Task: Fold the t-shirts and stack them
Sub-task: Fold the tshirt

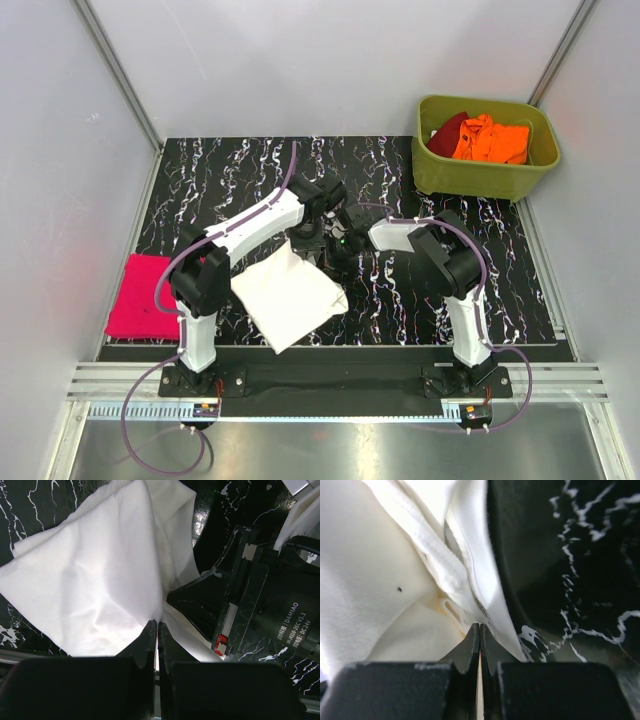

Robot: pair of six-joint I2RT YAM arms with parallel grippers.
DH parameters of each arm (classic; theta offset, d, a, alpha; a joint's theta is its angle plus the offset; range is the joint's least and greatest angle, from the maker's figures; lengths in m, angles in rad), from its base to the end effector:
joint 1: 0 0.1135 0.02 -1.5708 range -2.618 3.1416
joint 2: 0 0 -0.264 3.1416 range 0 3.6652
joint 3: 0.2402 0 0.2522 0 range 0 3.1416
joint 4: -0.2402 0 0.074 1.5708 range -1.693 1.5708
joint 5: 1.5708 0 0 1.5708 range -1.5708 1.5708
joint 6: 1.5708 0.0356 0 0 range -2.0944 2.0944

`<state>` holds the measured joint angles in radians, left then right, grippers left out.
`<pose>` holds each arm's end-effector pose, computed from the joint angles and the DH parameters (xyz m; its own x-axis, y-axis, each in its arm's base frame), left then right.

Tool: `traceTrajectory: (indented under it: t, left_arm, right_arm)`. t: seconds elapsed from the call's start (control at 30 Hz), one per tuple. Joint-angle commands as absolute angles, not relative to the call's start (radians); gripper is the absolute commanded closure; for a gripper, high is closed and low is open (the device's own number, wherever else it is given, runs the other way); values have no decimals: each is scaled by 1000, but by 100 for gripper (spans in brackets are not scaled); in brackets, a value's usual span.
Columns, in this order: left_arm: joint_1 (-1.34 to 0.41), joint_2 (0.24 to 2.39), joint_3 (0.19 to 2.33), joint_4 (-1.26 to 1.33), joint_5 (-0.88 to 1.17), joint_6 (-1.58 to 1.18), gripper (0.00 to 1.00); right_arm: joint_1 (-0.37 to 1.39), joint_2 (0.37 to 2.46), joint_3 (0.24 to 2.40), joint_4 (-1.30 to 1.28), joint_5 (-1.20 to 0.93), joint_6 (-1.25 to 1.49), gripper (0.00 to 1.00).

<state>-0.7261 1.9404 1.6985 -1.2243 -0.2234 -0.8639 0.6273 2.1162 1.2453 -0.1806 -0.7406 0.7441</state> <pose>0.2886 -0.2457 0.2511 -0.9622 -0.1373 -0.2353 -0.1562 0.9857 0.0637 0.3182 0.2603 0.1034 -0.9941 -0.1033 0.0316 -0.0421 0.6402 0.7671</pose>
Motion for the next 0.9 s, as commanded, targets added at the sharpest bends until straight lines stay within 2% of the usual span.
traceTrajectory:
  t: [0.0,0.4,0.43,0.5,0.53,0.57,0.6,0.63,0.67,0.7,0.73,0.77,0.87]
  left_arm:
    - [-721,1927,1687,-1197,-252,-845,100]
    - [-721,1954,1674,-1074,-204,-741,98]
    - [-721,1945,1667,-1062,-213,-732,82]
    - [-716,1927,1666,-1028,-218,-691,73]
    - [-715,1901,1675,-1020,-222,-674,63]
    - [-715,1887,1683,-1013,-227,-638,59]
    - [-712,1872,1690,-1009,-219,-617,54]
    - [-703,1837,1703,-1000,-209,-594,45]
    - [-698,1818,1706,-985,-200,-545,41]
    - [-692,1800,1706,-971,-183,-519,38]
    - [-668,1772,1698,-957,-163,-490,34]
    - [-649,1764,1694,-936,-134,-439,29]
    - [-545,1749,1622,-862,111,-353,26]
  right_arm:
    - [627,2045,1321,-291,-668,726,96]
    - [506,1922,1356,-510,-548,571,92]
    - [496,1907,1353,-521,-549,554,91]
    - [468,1856,1321,-540,-570,514,87]
    - [465,1838,1292,-545,-578,499,84]
    - [463,1797,1275,-548,-600,470,80]
    - [465,1777,1255,-542,-616,460,70]
    - [463,1737,1211,-531,-636,454,66]
    - [463,1718,1191,-502,-670,453,62]
    - [463,1701,1166,-474,-699,454,51]
    - [463,1688,1116,-439,-737,459,45]
    - [465,1681,1099,-379,-829,471,42]
    - [477,1692,1066,-353,-888,459,35]
